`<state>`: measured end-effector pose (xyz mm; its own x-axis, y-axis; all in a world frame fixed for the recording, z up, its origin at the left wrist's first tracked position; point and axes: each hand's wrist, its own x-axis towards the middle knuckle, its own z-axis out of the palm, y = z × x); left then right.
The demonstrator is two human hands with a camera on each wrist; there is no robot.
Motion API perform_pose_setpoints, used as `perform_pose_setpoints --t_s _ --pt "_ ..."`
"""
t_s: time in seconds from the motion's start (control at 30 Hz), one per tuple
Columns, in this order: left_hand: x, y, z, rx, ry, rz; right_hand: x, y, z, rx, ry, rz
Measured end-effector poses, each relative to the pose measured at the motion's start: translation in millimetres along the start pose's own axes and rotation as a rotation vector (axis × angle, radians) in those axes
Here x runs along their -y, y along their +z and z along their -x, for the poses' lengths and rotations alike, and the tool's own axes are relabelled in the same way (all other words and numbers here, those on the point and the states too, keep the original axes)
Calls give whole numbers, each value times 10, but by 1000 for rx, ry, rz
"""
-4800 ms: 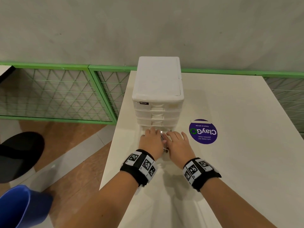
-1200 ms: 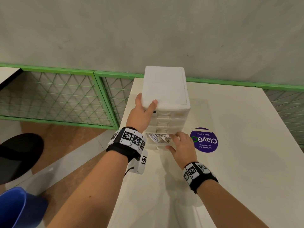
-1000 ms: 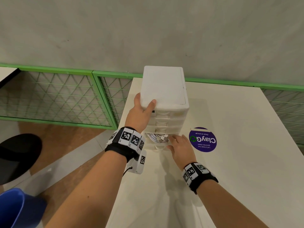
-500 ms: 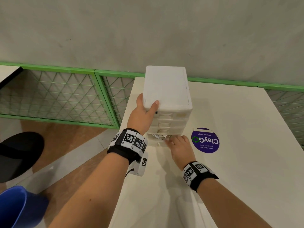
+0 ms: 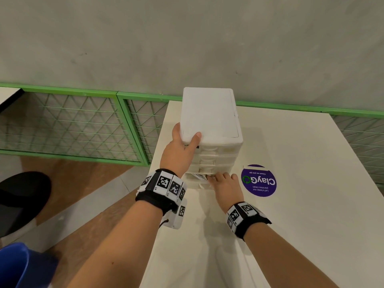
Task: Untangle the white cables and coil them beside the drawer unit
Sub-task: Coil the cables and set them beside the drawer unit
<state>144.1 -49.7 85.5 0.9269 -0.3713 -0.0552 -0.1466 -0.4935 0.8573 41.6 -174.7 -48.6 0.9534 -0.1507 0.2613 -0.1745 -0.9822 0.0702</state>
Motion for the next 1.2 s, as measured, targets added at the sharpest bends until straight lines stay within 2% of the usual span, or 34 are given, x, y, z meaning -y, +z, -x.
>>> perform_pose_setpoints --t_s 0.1,0.17,0.33,0.43,0.47,0.53,0.57,0.67,0.87,1.1,1.2 --pt "-1 -6 4 0 -2 -5 11 -10 28 -43 34 -10" --pt "2 -4 0 5 -5 -18 16 -66 60 -52 121 -83" --pt "36 0 -24 20 -3 -25 -10 -187 68 84 637 -523" --pt "18 -27 -19 38 -9 -12 -1 -162 -8 -3 825 -777" --pt "7 -39 -13 47 -14 -10 8 -153 -34 7 859 -894" --pt "-11 -55 3 63 -24 -2 11 -113 -75 93 896 -1038" --pt "-15 -58 6 66 -25 2 7 -105 -94 127 912 -1037" --pt "-3 -57 7 57 -18 0 4 -131 -147 130 959 -976" --pt "21 -42 4 54 -7 12 58 -167 -121 166 911 -822" --pt "-3 -53 39 46 5 18 25 10 -223 170 975 -885" --pt "-2 -65 53 79 -12 23 -20 69 -192 185 940 -904"
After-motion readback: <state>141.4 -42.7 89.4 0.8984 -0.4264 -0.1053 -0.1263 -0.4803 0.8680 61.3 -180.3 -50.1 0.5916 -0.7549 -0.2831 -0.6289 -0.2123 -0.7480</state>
